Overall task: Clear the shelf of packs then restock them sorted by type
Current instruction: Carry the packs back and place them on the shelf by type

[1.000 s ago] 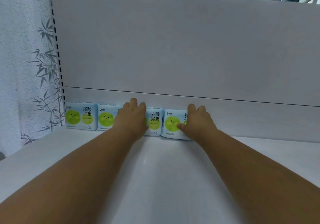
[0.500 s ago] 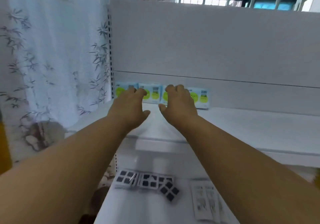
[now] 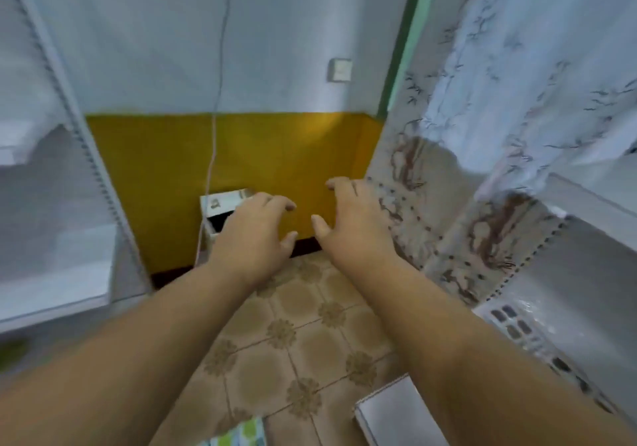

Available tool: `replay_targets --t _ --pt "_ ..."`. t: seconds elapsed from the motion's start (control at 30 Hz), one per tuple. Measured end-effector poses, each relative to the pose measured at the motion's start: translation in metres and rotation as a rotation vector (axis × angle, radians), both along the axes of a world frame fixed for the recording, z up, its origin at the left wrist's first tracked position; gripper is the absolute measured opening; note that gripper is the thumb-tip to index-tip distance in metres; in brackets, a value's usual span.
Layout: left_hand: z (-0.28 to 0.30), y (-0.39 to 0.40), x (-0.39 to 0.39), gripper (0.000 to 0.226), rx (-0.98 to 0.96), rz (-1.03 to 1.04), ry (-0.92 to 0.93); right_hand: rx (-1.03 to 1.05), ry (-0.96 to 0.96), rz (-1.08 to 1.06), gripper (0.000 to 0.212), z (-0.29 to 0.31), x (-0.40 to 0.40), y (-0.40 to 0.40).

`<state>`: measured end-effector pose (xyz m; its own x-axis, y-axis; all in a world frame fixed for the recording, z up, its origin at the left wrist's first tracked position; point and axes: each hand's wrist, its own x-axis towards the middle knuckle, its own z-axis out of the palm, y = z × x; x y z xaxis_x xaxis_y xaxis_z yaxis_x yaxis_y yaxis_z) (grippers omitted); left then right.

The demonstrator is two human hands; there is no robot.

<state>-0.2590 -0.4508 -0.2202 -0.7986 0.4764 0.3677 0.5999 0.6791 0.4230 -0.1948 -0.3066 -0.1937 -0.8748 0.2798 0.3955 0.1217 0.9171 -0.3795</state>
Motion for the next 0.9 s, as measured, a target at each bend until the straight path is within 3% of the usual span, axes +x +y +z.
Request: replay_targets --t 0.13,0.37,0.7,0.9 --pt "-0.065 -0.075 0.014 0.037 -0.084 0.239 -0.134 -0.123 -0.176 0.174 0.049 -0.079 -0.02 -0.062" --pt "-0.196 -0.175 0.042 0.038 -0.153 0.402 -0.379 -0.239 -0.457 0.29 0.048 -0.22 -0.02 -0.149" --pt "-0.497 -0.264 0.05 0.035 -0.17 0.417 -0.756 -0.371 -0.809 0.226 0.052 -0.514 -0.012 -0.254" --pt "-0.685 -0.285 0.06 0.035 -0.085 0.565 -0.929 -0.426 -0.984 0.208 0.061 -0.708 0.005 -0.283"
